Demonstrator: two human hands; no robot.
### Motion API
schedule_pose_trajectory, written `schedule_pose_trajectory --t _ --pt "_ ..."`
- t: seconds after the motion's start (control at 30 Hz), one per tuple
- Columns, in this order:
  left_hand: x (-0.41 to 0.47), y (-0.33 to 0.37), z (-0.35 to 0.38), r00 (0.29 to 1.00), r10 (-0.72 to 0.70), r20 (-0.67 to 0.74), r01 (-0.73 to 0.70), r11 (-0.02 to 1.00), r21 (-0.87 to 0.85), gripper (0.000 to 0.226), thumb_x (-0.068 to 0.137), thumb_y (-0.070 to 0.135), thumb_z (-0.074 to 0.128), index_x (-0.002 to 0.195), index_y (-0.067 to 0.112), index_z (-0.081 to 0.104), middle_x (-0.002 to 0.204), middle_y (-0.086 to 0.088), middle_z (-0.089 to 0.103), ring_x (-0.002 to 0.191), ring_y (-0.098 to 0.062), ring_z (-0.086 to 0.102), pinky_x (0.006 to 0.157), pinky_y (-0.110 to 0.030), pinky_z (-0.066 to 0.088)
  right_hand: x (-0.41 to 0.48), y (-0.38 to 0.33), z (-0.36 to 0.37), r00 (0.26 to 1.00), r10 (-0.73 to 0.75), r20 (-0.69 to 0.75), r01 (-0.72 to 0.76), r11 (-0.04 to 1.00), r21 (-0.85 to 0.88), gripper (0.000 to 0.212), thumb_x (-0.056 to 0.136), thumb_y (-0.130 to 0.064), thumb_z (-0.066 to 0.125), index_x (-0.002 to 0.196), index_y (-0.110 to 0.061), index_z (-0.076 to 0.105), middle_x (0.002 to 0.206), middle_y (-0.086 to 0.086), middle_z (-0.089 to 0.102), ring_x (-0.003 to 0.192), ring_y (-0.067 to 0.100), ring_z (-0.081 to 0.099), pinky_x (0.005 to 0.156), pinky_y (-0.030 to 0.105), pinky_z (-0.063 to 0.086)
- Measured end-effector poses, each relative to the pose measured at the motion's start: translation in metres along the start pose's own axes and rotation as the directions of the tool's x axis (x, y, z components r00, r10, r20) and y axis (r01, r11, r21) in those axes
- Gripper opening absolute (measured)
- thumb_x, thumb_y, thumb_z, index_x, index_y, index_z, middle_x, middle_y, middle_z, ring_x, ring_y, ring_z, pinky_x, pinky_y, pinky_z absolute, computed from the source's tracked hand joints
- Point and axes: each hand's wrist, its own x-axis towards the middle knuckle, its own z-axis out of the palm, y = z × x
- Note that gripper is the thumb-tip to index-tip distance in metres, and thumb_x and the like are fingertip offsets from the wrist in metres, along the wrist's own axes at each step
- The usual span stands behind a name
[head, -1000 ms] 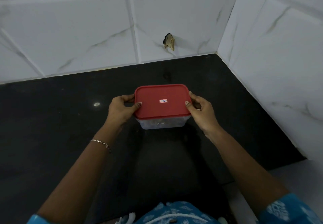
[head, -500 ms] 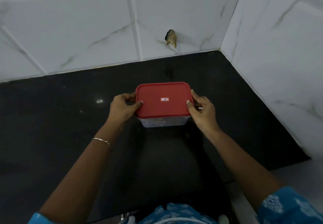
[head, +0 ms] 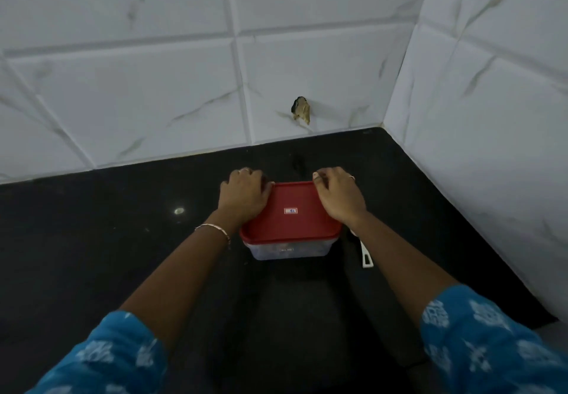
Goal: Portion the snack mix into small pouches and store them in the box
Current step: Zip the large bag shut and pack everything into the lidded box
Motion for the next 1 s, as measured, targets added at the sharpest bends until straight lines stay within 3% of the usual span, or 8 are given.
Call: schedule_pose_trajectory --t 0.13,0.3,0.5,0.6,0.67,0.8,0.93,1.0 --pt "0.019 0.002 0.008 0.994 0.101 0.036 -0.099 0.993 -0.059 0.040 0.102 0.039 0.034 0.101 0.010 0.062 0.106 -0.014 0.063 0.101 -0.030 0.060 0.082 -0.038 0.046 0.028 -0.016 0.007 0.992 0.019 0.126 0.010 0.974 -0.225 0.057 0.102 -0.049 0.024 0.094 -0.010 0.065 0.105 0.016 0.063 0.106 0.033 0.056 0.088 0.042 0.046" --pt "0.026 0.000 0.021 0.998 0.046 0.033 -0.045 0.999 -0.023 0.049 0.102 0.045 0.026 0.109 0.014 0.063 0.112 -0.015 0.064 0.105 -0.032 0.060 0.087 -0.041 0.047 0.039 -0.019 0.018 0.966 0.089 0.242 -0.020 0.961 -0.276 0.066 0.101 -0.055 0.016 0.068 -0.014 0.055 0.072 0.005 0.059 0.075 0.023 0.059 0.070 0.034 0.045" --pt "0.038 -0.004 0.027 0.991 0.007 0.135 0.014 0.987 -0.157 0.050 0.102 0.043 0.026 0.102 0.009 0.063 0.109 -0.020 0.066 0.104 -0.034 0.060 0.093 -0.041 0.046 0.043 -0.014 0.024 0.973 0.050 0.224 0.014 0.961 -0.275 0.063 0.102 -0.050 0.018 0.069 -0.014 0.056 0.073 0.006 0.060 0.073 0.022 0.060 0.068 0.033 0.044" --pt "0.042 -0.005 0.028 0.987 0.018 0.160 0.007 0.987 -0.160 0.047 0.102 0.041 0.025 0.083 0.014 0.059 0.101 -0.019 0.067 0.098 -0.035 0.062 0.090 -0.042 0.048 0.044 -0.015 0.024 0.970 0.066 0.235 0.004 0.959 -0.285 0.062 0.103 -0.047 0.019 0.066 -0.013 0.055 0.068 0.007 0.059 0.068 0.020 0.059 0.066 0.033 0.045" --pt "0.045 -0.004 0.028 0.986 0.025 0.168 -0.002 0.991 -0.134 0.049 0.103 0.039 0.021 0.085 0.012 0.058 0.099 -0.018 0.066 0.097 -0.036 0.062 0.088 -0.041 0.048 0.046 -0.015 0.025 0.968 0.074 0.240 0.002 0.954 -0.301 0.061 0.104 -0.045 0.020 0.064 -0.013 0.053 0.066 0.006 0.057 0.067 0.020 0.058 0.065 0.033 0.045" --pt "0.046 -0.004 0.030 0.982 0.044 0.183 -0.040 0.999 -0.025 0.052 0.104 0.035 0.016 0.116 0.005 0.057 0.110 -0.017 0.065 0.101 -0.034 0.060 0.086 -0.038 0.045 0.046 -0.017 0.024 0.966 0.070 0.250 0.021 0.939 -0.344 0.058 0.104 -0.042 0.020 0.065 -0.014 0.052 0.066 0.005 0.056 0.066 0.020 0.057 0.063 0.032 0.042" --pt "0.040 0.011 0.024 0.995 0.088 0.041 -0.095 0.970 0.226 0.051 0.104 0.035 0.019 0.108 0.010 0.064 0.111 -0.014 0.065 0.104 -0.032 0.059 0.083 -0.041 0.046 0.041 -0.030 0.019 0.968 -0.108 0.227 0.198 0.883 -0.425 0.052 0.105 -0.035 0.021 0.078 -0.011 0.059 0.075 0.006 0.059 0.076 0.024 0.061 0.071 0.036 0.047" --pt "0.039 0.023 0.023 0.992 0.118 0.053 -0.129 0.939 0.319 0.048 0.105 0.033 0.019 0.112 0.010 0.062 0.112 -0.013 0.064 0.105 -0.033 0.058 0.080 -0.041 0.046 0.039 -0.039 0.024 0.954 -0.175 0.242 0.272 0.846 -0.458 0.047 0.106 -0.029 0.021 0.093 -0.009 0.062 0.083 0.008 0.063 0.082 0.025 0.062 0.074 0.039 0.047"
